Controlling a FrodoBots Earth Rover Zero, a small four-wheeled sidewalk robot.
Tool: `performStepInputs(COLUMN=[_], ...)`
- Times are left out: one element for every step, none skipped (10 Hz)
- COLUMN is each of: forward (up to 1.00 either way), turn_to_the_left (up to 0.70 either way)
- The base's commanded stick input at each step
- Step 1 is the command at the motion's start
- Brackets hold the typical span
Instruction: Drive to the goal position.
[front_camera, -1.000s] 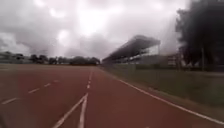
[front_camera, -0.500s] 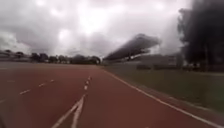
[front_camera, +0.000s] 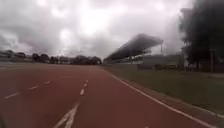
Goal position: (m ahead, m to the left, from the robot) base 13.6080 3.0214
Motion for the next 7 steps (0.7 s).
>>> performStepInputs(forward=[0.70, 0.70, 0.70, 0.70, 0.70, 0.70, 0.70], turn_to_the_left=[0.00, 0.00, 0.02, 0.06, 0.35, 0.35, 0.25])
